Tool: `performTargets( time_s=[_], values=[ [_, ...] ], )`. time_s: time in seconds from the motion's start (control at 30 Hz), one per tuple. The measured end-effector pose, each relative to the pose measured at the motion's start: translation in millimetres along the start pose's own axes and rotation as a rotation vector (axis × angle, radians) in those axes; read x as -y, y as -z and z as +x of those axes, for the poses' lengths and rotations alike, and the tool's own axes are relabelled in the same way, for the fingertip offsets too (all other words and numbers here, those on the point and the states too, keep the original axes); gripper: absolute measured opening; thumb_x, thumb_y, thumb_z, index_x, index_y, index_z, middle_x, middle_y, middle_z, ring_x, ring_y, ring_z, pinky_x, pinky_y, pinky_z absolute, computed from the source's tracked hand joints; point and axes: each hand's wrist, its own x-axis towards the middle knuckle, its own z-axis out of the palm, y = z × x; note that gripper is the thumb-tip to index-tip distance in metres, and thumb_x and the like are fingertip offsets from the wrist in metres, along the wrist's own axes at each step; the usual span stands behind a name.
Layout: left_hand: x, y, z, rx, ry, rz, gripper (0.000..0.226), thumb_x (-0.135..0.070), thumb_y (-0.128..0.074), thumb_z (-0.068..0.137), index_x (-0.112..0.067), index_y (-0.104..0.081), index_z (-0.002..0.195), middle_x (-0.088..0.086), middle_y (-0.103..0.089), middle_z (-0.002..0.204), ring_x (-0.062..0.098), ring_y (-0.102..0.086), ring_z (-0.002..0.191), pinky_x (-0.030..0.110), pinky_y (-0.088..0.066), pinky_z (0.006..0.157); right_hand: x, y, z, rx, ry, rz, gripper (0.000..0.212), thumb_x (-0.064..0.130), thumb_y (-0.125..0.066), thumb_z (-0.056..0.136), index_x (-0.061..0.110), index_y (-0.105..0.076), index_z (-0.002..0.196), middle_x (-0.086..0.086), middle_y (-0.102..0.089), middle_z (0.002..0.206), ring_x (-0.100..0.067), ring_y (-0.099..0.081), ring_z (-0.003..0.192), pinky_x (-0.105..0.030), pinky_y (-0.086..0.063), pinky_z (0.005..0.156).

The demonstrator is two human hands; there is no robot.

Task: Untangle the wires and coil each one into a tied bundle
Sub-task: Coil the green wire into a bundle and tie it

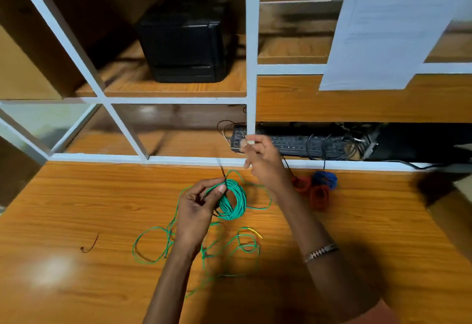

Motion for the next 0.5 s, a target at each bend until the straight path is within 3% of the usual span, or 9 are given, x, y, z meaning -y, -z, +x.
performTargets(
  time_s=[0.1,0.2,0.27,0.37,0.47,0.5],
  values=[
    [19,-31,-8,-0.117,0.073,-0.092,0.013,-0.008,-0.073,0.094,-0.014,-0.078,0.105,0.014,-0.079,0.101,0.018,-0.071,0.091,0.031,-0.054,0.078,-16,40,-26,0.286,-0.196,-0.133,0.027,0.059,-0.06,0.096,0.037,-0.065,0.11,0.006,-0.074,0.106,-0.009,-0.063,0.076,-0.023,-0.044,0.057],
    [37,-68,-15,-0.184,0.167,-0.159,0.014,-0.01,-0.074,0.095,-0.009,-0.077,0.108,0.021,-0.079,0.103,0.024,-0.072,0.091,0.039,-0.052,0.083,-37,85,-48,0.481,-0.297,-0.253,0.036,0.054,-0.071,0.091,0.037,-0.063,0.121,0.013,-0.074,0.113,-0.006,-0.07,0.094,-0.024,-0.049,0.066],
    [48,-94,-21,-0.204,0.228,-0.187,0.015,-0.007,-0.074,0.094,-0.008,-0.074,0.109,0.022,-0.079,0.101,0.023,-0.073,0.086,0.039,-0.053,0.083,-49,111,-55,0.475,-0.322,-0.265,0.035,0.04,-0.073,0.093,0.03,-0.062,0.125,0.013,-0.075,0.111,-0.004,-0.07,0.092,-0.024,-0.051,0.068],
    [62,-128,-33,-0.21,0.342,-0.269,0.032,-0.006,-0.074,0.093,-0.014,-0.066,0.124,0.02,-0.077,0.097,0.018,-0.072,0.077,0.032,-0.056,0.07,-63,146,-61,0.432,-0.364,-0.257,0.022,0.03,-0.073,0.095,0.032,-0.064,0.115,0.015,-0.075,0.1,-0.004,-0.07,0.085,-0.025,-0.054,0.07],
    [70,-151,-38,-0.134,0.463,-0.257,0.027,-0.029,-0.064,0.103,-0.014,-0.07,0.124,0.015,-0.078,0.11,0.017,-0.073,0.087,0.03,-0.056,0.074,-71,178,-61,0.412,-0.376,-0.264,0.025,0.025,-0.073,0.095,0.033,-0.065,0.117,0.016,-0.073,0.104,-0.004,-0.069,0.091,-0.026,-0.055,0.075],
    [72,-156,-39,-0.111,0.515,-0.262,0.034,-0.04,-0.058,0.104,-0.013,-0.073,0.12,0.011,-0.079,0.111,0.015,-0.074,0.089,0.029,-0.055,0.075,-73,187,-60,0.405,-0.375,-0.26,0.028,0.024,-0.074,0.095,0.03,-0.066,0.121,0.013,-0.073,0.108,-0.005,-0.069,0.096,-0.028,-0.055,0.077]
  ],
)
